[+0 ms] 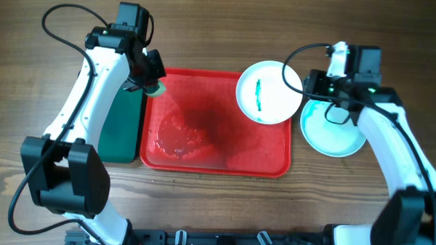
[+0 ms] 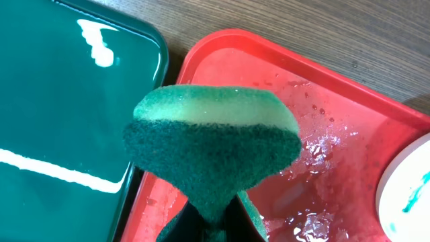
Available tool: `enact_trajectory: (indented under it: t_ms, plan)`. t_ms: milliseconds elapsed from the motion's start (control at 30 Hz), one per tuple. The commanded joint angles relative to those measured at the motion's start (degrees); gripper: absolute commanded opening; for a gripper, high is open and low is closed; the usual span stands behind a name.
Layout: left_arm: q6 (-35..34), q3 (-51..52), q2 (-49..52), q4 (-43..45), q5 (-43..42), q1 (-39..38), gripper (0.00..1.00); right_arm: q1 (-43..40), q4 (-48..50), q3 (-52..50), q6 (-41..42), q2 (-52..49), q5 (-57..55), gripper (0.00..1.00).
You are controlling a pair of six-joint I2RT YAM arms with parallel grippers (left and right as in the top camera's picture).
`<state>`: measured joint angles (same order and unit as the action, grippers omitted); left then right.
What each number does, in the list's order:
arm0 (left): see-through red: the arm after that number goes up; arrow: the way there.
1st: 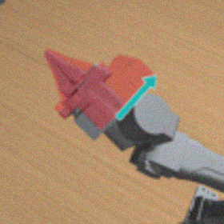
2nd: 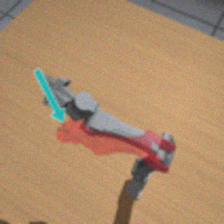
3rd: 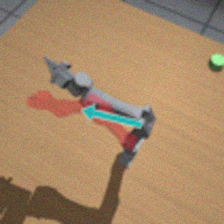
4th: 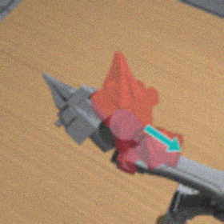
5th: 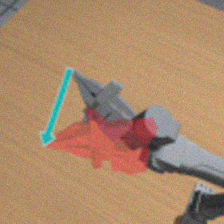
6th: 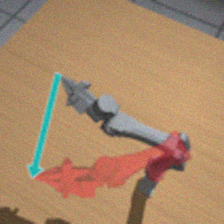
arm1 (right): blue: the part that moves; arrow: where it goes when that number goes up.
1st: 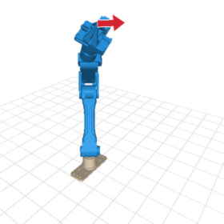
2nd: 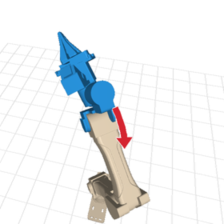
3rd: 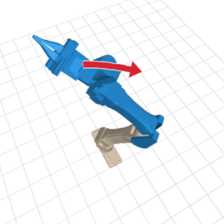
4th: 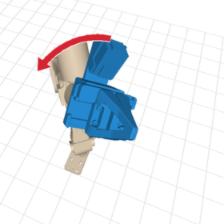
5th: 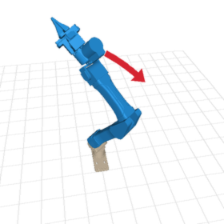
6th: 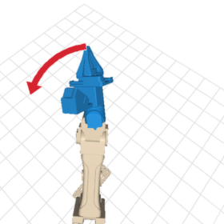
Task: Clean dirty plates on tray and stack at the side
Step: 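Grasp the last white plate rim with right gripper and pull it toward center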
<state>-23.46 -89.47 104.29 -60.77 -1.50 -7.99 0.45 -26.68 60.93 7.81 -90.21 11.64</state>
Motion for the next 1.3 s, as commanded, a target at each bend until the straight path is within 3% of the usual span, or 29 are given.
enact_trajectory:
  t_ms: [0, 133, 333, 400, 600, 700, 967, 1267]
  plan:
    - [-1.44, -0.55, -1.42, 0.20, -0.42, -0.17, 0.04, 0.70, 2.34, 0.59, -4.04, -6.21, -1.31, 0.52]
    - [-2.73, -0.55, -1.40, 0.20, -0.39, -0.17, 0.04, 0.72, 5.22, 0.59, -4.42, -10.25, -0.98, 0.50]
    - [-2.73, -0.55, -1.38, 0.17, -0.39, -0.22, 0.04, 0.98, 8.94, 0.57, -4.74, -13.29, 1.51, 0.35]
    - [-2.73, -0.55, -1.38, 0.20, -0.39, -0.22, 0.04, 1.11, 8.98, 0.57, -4.72, -13.99, 1.51, 0.25]
    - [-2.71, -0.55, -1.38, 0.20, -0.39, -0.22, 0.04, 1.25, 7.30, 0.57, -4.66, -15.72, 1.97, 0.18]
    - [-2.71, -0.55, -1.38, 0.20, -0.37, -0.22, 0.04, 1.84, 6.38, 0.57, -4.63, -15.65, 2.21, 0.04]
    - [-2.69, -0.55, -1.38, 0.20, -0.35, -0.22, 0.04, 4.94, 2.58, 0.59, -0.57, -11.19, 3.76, 0.04]
    - [-2.69, -0.55, -1.38, 0.15, -0.37, -0.22, 0.04, 11.43, -5.92, 0.57, 9.62, -8.66, 2.73, 0.04]
